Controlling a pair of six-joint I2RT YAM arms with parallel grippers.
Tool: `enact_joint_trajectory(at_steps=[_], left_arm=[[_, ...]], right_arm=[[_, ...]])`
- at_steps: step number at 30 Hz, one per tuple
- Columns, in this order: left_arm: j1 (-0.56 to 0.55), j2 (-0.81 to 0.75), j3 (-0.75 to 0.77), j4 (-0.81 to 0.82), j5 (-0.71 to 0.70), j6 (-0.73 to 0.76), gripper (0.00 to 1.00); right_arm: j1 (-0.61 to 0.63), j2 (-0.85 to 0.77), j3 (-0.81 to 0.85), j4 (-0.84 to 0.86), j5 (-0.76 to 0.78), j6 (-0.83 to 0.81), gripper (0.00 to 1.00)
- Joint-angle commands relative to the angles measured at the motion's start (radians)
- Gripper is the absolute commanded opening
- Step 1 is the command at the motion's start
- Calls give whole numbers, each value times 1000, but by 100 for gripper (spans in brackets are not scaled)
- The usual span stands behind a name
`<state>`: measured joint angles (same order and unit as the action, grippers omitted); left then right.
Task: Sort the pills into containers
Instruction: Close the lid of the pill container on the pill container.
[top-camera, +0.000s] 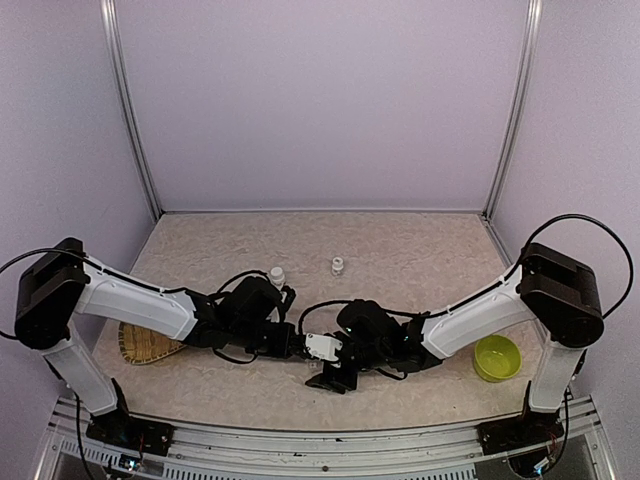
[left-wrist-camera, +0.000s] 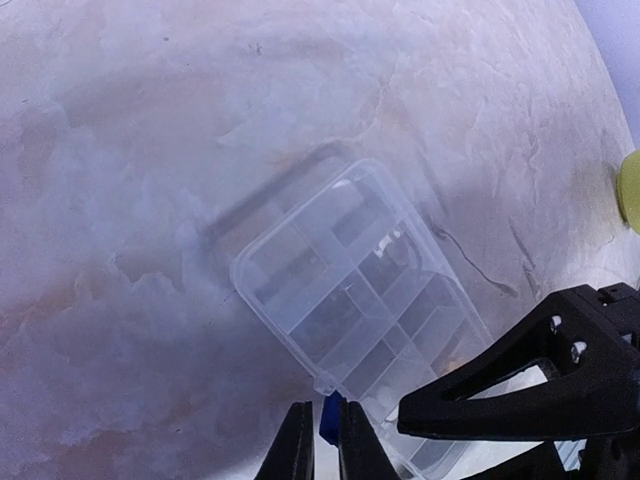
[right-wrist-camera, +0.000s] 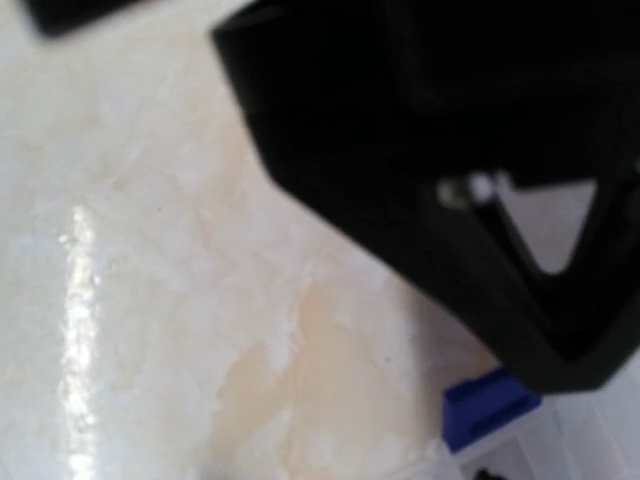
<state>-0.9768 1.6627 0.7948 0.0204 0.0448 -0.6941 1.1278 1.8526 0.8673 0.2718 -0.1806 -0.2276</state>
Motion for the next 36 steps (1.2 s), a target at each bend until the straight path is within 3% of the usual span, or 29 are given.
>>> enact_joint_trajectory(at_steps=[1,36], left_arm=[[0,-17,-18,-46,-9,11,10],[7,-8,-103,122,50,-76,9]], right_arm=[[-11,15,-36,-108,-4,25,64],[-25,-28,-81,-112,-8,76,64]])
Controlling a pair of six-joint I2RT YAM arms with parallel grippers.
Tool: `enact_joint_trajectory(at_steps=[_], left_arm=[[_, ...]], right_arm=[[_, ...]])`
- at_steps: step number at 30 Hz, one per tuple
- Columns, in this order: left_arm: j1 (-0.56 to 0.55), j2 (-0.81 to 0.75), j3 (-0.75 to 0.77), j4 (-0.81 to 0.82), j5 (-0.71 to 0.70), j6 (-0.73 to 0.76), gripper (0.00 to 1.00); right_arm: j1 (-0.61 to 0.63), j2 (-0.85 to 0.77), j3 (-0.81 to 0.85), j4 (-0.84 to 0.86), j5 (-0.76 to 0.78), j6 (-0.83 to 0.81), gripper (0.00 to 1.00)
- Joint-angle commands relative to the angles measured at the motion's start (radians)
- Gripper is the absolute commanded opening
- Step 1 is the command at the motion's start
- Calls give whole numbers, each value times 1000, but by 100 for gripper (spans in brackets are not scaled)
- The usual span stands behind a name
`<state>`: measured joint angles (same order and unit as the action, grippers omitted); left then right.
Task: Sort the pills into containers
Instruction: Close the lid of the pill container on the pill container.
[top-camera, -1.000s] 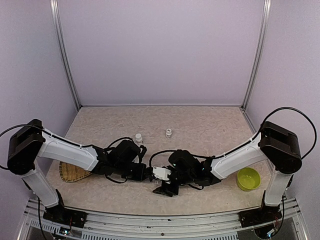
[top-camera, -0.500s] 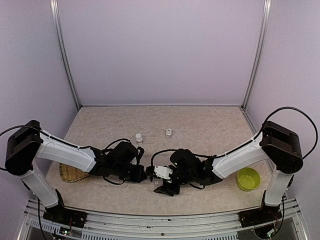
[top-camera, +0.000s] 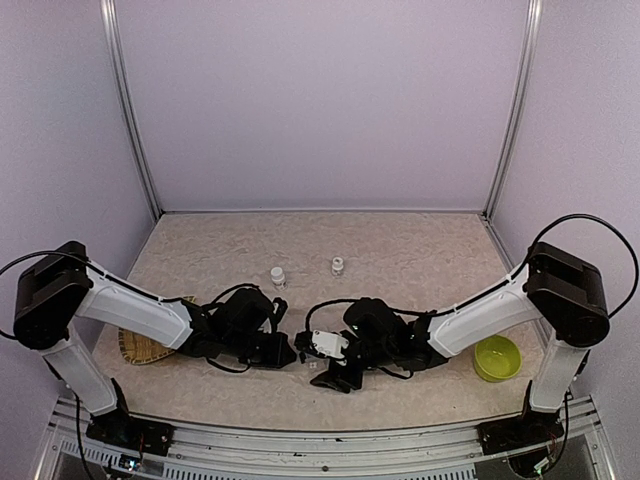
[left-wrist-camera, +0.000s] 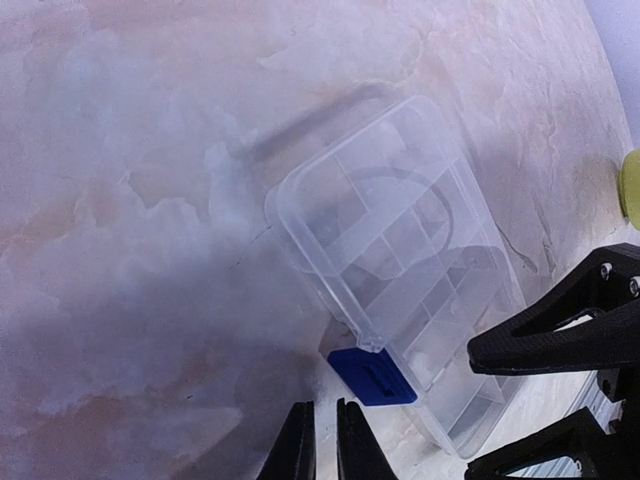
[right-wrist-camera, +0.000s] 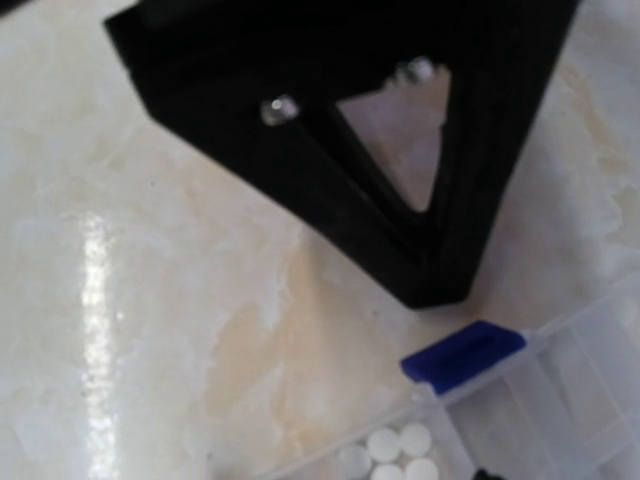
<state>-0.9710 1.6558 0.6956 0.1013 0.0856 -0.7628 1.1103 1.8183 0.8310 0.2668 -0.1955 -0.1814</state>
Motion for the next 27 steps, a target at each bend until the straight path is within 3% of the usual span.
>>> enact_joint_trajectory(at_steps=[1,27], left_arm=[[2,-4,-6,43,7,-7,9],[5,28,19,53,7,-7,9]], right_arm=[[-7,7,-45,-108,10,31,64],[-23,-10,-82,-75,7,46,64]])
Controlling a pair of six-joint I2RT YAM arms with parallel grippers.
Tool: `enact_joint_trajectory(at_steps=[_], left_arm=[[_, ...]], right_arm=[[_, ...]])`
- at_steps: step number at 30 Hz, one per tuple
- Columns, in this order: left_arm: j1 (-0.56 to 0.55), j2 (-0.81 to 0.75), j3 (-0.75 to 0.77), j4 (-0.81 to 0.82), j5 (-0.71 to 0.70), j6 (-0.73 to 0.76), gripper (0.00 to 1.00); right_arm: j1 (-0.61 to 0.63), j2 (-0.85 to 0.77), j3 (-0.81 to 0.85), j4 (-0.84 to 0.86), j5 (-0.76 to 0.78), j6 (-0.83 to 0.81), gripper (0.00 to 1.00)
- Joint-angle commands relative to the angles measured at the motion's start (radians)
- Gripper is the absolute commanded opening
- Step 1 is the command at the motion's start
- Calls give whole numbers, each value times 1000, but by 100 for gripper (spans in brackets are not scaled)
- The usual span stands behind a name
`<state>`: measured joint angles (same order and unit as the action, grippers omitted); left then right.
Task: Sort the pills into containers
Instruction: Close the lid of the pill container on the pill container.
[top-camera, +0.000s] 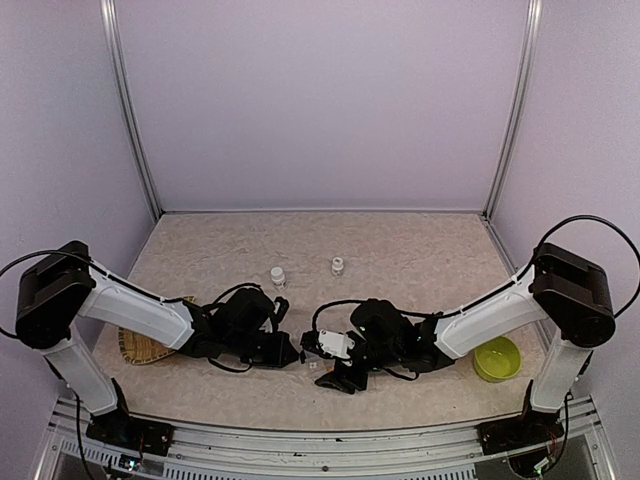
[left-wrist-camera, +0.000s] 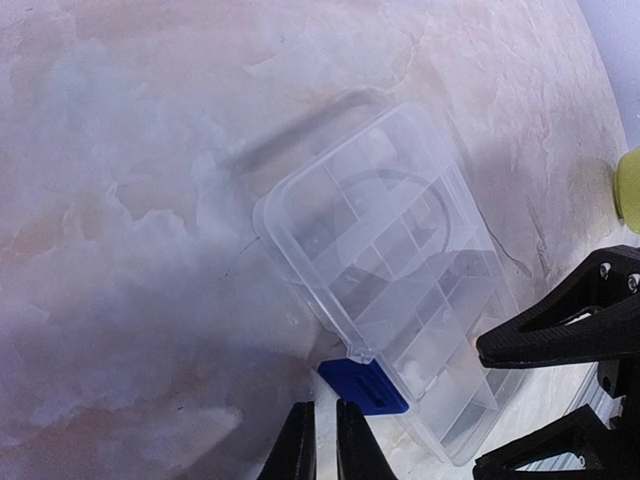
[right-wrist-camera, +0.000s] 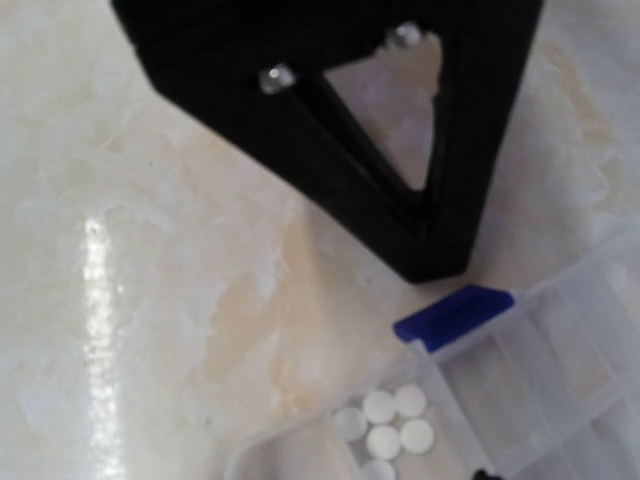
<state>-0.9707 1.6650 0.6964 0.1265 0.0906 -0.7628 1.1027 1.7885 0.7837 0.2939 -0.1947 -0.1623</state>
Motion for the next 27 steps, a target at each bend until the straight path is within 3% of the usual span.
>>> enact_joint_trajectory(at_steps=[1,27], left_arm=[[4,23,21,30,3,-7,9],[-10,91,89,-37,-30,-21,4]], right_arm=[[-15,19,-37,-101,7,27,64],[-27,20,-43,-91,-5,30,63]])
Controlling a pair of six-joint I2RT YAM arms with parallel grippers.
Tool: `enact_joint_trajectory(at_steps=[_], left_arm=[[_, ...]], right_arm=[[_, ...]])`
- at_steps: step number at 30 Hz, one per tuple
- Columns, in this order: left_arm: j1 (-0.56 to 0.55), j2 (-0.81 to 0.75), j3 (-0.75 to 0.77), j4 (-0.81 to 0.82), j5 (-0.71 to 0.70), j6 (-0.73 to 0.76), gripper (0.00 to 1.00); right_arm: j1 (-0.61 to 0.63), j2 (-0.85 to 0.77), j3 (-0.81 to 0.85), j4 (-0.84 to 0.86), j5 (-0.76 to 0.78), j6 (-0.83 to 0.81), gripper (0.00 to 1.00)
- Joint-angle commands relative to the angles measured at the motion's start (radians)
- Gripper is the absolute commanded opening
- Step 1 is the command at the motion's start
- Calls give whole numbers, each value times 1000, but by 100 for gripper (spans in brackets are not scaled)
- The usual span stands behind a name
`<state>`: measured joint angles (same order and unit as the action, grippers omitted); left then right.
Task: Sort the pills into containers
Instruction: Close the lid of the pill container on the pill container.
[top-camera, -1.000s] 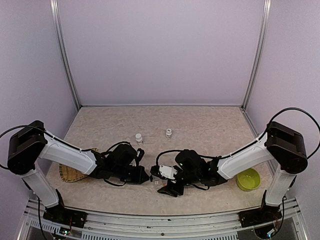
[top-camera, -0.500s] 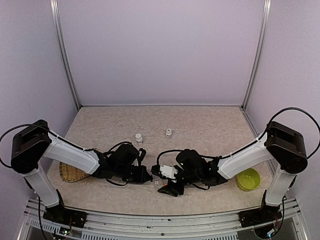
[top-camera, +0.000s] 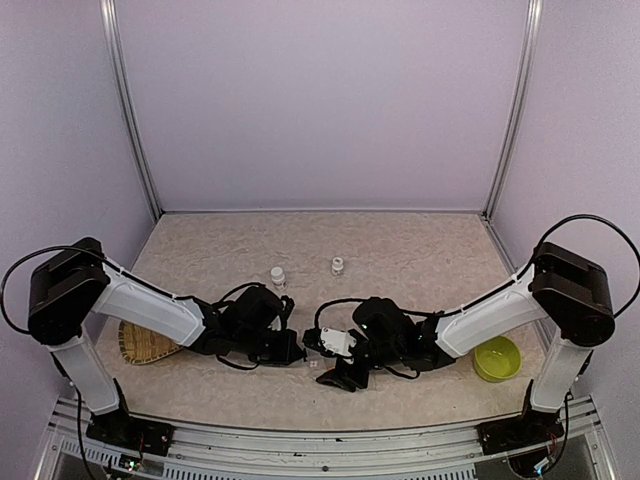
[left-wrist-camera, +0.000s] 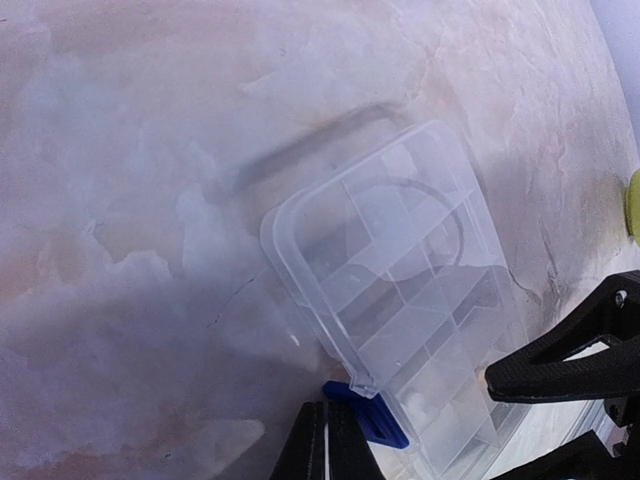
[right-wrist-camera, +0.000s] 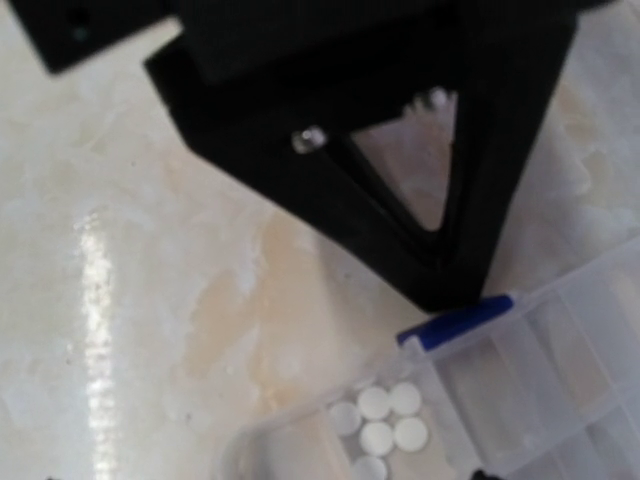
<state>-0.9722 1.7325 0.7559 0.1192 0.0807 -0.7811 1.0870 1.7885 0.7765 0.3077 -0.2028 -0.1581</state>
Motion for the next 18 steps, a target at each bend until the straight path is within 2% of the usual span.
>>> enact_joint_trajectory(at_steps=[1,18], left_arm=[[-9,25,34,-40,-29,-3,3],[-32,89,76,-29,-12,-11,2]], right_arm=[[-12,21,-36,-105,2,27,63],[-18,45,-27,-106,-18,25,62]])
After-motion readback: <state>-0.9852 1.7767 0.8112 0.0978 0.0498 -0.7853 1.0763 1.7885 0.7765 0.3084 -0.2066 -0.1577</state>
